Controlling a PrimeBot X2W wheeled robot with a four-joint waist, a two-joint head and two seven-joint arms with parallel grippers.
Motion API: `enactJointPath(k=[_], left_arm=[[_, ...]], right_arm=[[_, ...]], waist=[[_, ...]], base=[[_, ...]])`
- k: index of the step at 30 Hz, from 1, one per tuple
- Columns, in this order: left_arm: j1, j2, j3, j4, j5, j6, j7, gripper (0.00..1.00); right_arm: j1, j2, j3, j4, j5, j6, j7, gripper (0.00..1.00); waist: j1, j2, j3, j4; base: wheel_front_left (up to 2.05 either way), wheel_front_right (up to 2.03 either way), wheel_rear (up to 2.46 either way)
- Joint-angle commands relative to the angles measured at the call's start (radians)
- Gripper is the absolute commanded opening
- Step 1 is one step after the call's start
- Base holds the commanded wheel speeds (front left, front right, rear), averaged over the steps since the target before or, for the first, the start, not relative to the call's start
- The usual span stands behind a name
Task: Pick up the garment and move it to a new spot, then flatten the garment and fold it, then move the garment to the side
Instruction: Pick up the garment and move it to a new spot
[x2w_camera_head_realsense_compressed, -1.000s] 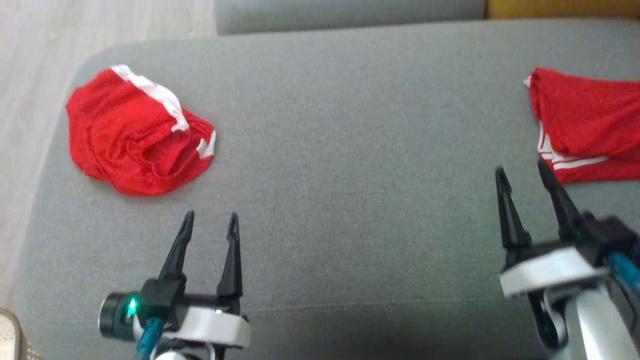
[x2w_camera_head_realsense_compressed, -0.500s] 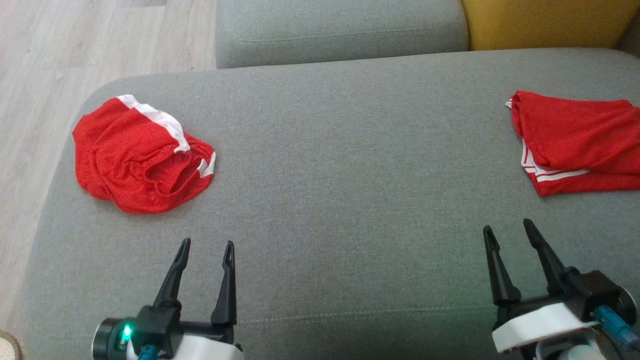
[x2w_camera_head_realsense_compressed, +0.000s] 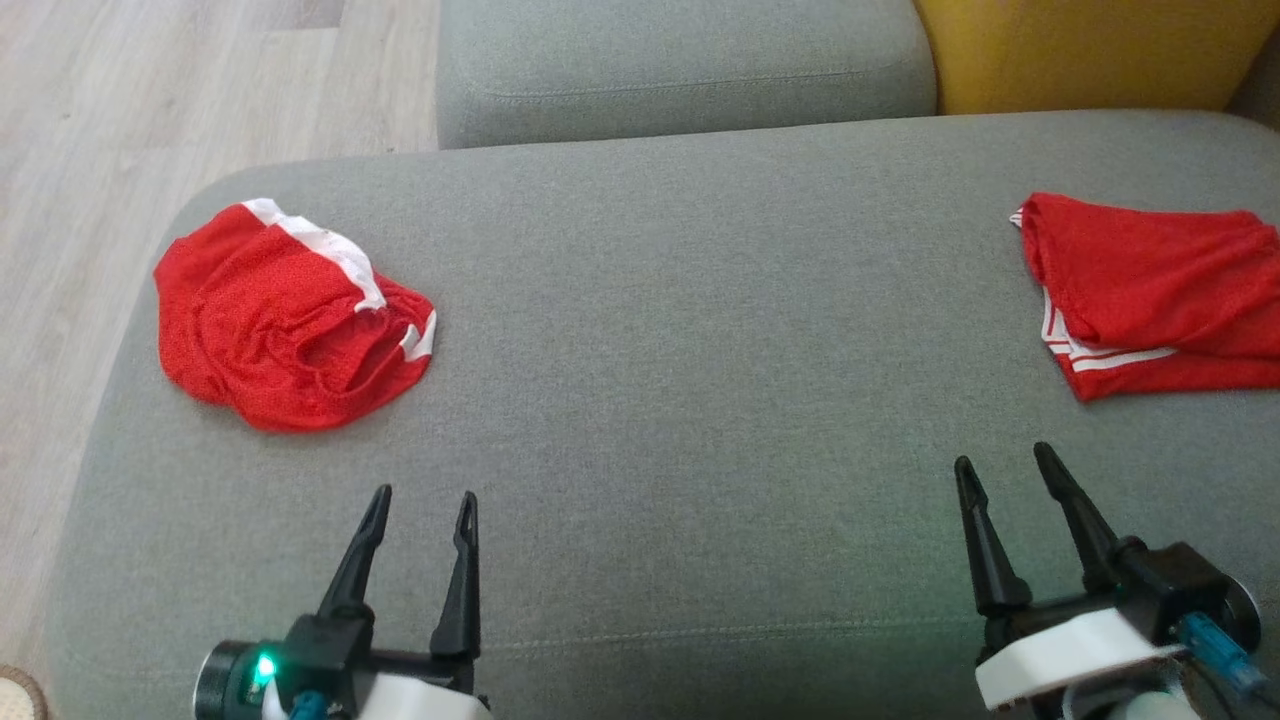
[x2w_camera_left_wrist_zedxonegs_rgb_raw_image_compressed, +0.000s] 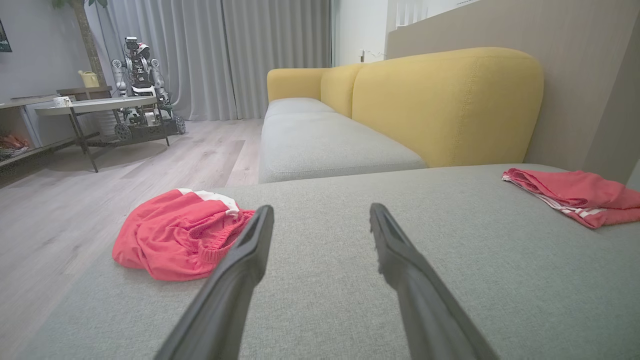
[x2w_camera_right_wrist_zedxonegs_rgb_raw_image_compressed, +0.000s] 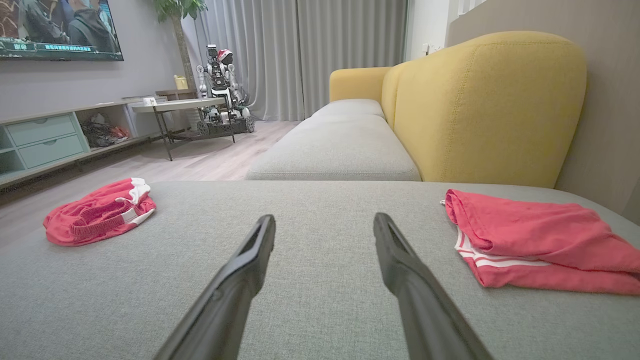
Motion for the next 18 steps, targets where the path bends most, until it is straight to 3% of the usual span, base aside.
enactJointPath(k=[1,11,15,18], left_arm=[[-0.029,-0.008,0.023,-0.028,0.008,0.002,-0.005,1.0],[-0.034,-0.009,0.018,-0.027,0.015,0.02,-0.005,1.0],[-0.032,-0.009,0.019,-0.035,0.016,0.033,-0.005,1.0],[-0.028,-0.009,0.022,-0.041,0.018,0.036,-0.005,1.0]], right_arm=[[-0.014,-0.005,0.026,-0.031,0.003,0.0,-0.009,1.0],[-0.002,-0.005,0.031,-0.035,0.005,0.0,-0.009,1.0],[0.009,-0.005,0.043,-0.037,0.015,0.0,-0.009,1.0],[0.021,-0.005,0.05,-0.038,0.026,0.0,-0.009,1.0]], waist=[[0.0001,-0.0001,0.0,0.002],[0.0001,-0.0001,0.001,0.043],[0.0001,-0.0001,-0.002,0.1],[0.0001,-0.0001,-0.006,0.179]], base=[[0.0,0.0,0.0],[0.0,0.0,0.0],[0.0,0.0,0.0],[0.0,0.0,0.0]])
